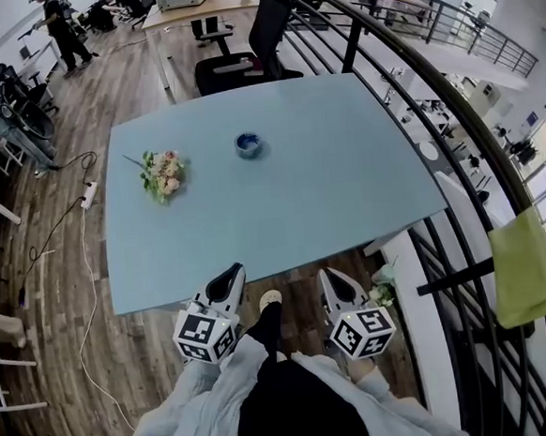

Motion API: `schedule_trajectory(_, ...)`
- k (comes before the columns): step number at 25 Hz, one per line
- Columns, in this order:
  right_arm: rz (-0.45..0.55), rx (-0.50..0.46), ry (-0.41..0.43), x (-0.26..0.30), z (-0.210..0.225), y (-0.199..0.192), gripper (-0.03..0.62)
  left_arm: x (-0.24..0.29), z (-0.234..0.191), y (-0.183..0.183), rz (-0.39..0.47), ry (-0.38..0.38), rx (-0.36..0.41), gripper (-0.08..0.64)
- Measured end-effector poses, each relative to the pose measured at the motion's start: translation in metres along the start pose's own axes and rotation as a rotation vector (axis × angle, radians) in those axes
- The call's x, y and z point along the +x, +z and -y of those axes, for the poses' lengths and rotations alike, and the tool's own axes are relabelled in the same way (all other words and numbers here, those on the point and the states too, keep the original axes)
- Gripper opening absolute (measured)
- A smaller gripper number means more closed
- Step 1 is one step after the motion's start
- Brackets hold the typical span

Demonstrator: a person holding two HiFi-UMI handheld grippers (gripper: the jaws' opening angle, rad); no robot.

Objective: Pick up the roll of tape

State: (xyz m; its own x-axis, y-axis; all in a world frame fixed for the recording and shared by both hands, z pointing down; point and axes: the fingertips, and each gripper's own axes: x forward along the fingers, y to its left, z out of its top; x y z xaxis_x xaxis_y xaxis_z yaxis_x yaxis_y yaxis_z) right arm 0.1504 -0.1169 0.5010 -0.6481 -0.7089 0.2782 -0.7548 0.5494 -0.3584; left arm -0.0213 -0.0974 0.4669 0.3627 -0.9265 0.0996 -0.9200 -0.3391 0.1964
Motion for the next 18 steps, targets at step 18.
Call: schedule_trajectory(18,-0.019,0.008,-0.053,0.103,0.04,0.054,0.009,0.104,-0.07,0.032,-0.012,-0.037,-0.01,0.026)
